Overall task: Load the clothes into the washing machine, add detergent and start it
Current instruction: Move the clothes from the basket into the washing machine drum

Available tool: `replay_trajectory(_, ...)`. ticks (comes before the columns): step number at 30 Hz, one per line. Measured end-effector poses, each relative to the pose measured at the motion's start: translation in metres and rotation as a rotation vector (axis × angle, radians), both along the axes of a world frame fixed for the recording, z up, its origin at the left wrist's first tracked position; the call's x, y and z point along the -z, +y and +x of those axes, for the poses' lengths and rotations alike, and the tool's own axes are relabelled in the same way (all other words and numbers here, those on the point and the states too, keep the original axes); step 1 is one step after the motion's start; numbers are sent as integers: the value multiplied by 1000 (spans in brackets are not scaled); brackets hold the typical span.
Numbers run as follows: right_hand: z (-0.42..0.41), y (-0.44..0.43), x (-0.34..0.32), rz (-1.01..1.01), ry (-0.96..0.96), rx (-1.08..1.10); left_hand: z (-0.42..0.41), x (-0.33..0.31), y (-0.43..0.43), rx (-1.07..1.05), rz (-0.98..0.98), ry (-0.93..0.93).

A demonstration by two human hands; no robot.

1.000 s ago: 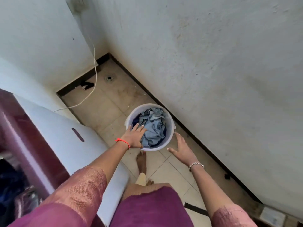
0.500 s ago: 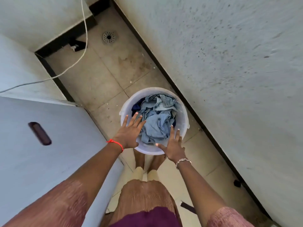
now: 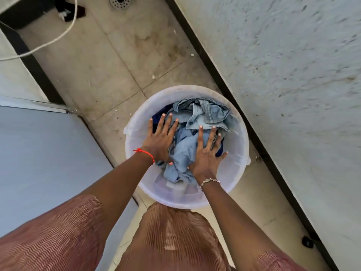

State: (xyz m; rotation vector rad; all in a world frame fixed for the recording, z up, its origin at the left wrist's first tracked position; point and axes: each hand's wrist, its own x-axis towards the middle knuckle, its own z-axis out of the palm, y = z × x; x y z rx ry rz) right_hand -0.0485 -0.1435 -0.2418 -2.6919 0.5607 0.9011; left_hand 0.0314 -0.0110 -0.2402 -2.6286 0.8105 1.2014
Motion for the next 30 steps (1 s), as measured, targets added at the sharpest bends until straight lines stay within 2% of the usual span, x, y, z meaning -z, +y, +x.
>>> replay_trajectory(4, 8, -19, 21, -21, -18, -81, 4, 31, -4, -64, 4, 48)
replay_trajectory(10, 25, -26, 46, 166, 36, -140, -6, 60, -14, -170, -48, 120)
replay_trajectory(15, 23, -24, 55, 219, -68, -107, -11, 78, -9, -323, -342, 213)
replay_trajectory(20, 18, -23, 45, 239, -126, -96, -28, 88, -5, -437, -541, 171)
replay_trajectory(23, 17, -27, 34, 236, -98, -136, -36, 81, -6, -409, -524, 109)
replay_trajectory(26, 14, -31, 25, 255, -91, -131, -47, 62, -9, -348, -359, 37)
replay_trajectory(28, 9, -30, 21, 211, -120, -130, -58, 52, -10, -420, -240, 29)
replay_trajectory(30, 3, -27, 17, 47, -217, -221, -69, 50, -7, -556, -196, 66)
